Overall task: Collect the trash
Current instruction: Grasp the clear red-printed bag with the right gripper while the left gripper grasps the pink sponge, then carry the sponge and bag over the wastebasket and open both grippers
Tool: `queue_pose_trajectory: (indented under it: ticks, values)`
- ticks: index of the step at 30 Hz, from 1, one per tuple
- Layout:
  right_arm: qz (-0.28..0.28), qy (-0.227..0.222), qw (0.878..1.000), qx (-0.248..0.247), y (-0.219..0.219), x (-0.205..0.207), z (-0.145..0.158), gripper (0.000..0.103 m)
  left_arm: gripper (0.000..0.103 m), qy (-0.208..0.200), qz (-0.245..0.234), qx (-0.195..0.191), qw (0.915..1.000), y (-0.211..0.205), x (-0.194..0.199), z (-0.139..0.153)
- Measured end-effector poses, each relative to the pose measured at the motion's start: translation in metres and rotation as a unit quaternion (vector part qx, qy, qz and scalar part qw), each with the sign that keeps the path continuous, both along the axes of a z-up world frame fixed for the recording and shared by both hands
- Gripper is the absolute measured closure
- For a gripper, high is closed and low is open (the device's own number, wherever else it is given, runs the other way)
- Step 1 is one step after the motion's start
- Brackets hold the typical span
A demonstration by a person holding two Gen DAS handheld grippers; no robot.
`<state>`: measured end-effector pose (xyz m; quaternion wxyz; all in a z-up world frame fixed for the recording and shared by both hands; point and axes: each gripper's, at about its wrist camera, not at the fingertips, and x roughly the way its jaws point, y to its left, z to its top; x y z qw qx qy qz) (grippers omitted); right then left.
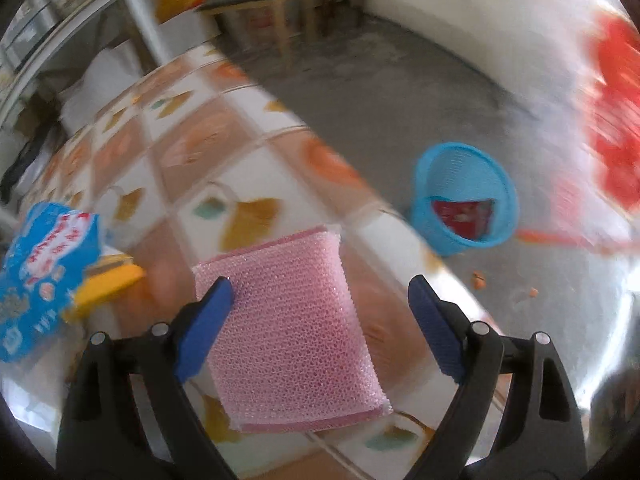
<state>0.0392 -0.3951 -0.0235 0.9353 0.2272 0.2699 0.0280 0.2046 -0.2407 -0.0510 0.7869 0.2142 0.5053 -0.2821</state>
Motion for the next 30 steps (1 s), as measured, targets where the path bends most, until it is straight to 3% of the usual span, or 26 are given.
queue_pose_trajectory:
  ticks: [2,7,12,17,20,30]
  values:
    - [-0.002,0.001,1.0,0.0,-0.003,-0.001,-0.001,0.097,0.018,0.001,-0.009,-0.02,0.9998,0.003,-0.009,0.007]
    - [-0.007,0.004,1.0,0.006,-0.005,-0.004,-0.002,0.097,0.012,-0.001,0.03,-0.039,0.9988,0.021,-0.015,0.018]
    - [-0.008,0.01,1.0,0.01,-0.007,-0.005,-0.006,0.097,0.012,0.038,0.053,-0.005,0.9978,0.029,-0.012,-0.004]
    - [-0.013,0.012,1.0,0.011,-0.01,-0.008,-0.007,0.097,0.013,0.063,0.073,-0.002,0.9953,0.036,-0.009,-0.016]
    - [-0.018,0.013,1.0,0.018,-0.016,-0.012,-0.009,0.097,0.025,0.07,0.077,-0.005,0.9946,0.039,-0.011,-0.017]
    - [-0.075,0.035,0.995,0.047,-0.06,-0.029,-0.029,0.097,0.026,0.031,0.05,-0.031,0.9978,0.024,-0.026,0.014]
